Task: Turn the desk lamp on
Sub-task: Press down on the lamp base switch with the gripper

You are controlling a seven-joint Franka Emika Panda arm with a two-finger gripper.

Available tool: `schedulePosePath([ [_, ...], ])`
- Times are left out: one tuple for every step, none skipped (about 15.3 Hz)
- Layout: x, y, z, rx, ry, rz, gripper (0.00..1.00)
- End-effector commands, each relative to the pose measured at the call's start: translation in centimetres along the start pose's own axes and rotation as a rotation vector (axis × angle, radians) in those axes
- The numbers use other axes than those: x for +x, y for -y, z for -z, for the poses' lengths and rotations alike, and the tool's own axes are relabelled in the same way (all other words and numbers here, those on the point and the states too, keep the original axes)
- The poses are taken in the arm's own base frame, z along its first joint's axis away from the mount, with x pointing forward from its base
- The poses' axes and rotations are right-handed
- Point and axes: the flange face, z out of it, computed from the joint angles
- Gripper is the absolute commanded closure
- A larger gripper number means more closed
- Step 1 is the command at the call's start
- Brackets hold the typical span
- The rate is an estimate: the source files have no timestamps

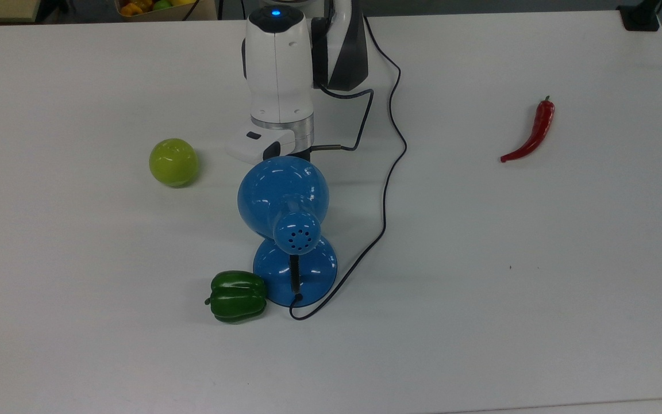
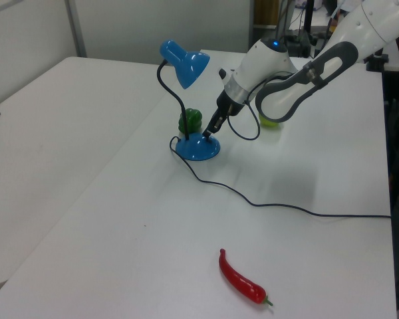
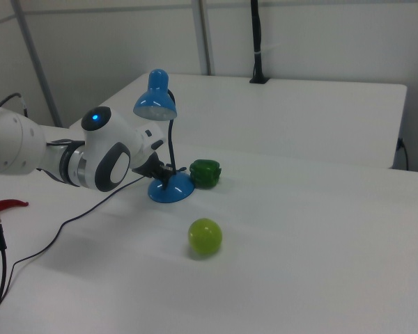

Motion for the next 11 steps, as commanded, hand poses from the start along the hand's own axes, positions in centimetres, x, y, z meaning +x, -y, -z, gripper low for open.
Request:
schedulePosePath([
  [-0.17, 0.49, 0.16, 0.002, -0.001, -0.016, 1.0],
  [-0.14, 0.9, 0.16, 0.006, -0.002, -0.011, 1.0],
  [-0.22, 0.81, 0.12, 0.005, 0.0, -0.01, 1.0],
  [-0.5, 0.83, -0.03, 0.005, 0.006, -0.01, 1.0],
  [-0.64, 0.83, -0.11, 0.005, 0.009, -0.01, 1.0],
  [-0.65, 0.83, -0.11, 0.005, 0.009, -0.01, 1.0],
  [-0.64, 0.84, -0.11, 0.005, 0.009, -0.009, 1.0],
  [-0.64, 0.93, -0.11, 0.007, 0.009, -0.01, 1.0],
  [-0.7, 0.84, -0.19, 0.005, 0.011, -0.01, 1.0],
  [-0.82, 0.86, -0.36, 0.005, 0.014, -0.009, 1.0],
  [-0.82, 0.86, -0.37, 0.005, 0.014, -0.009, 1.0],
])
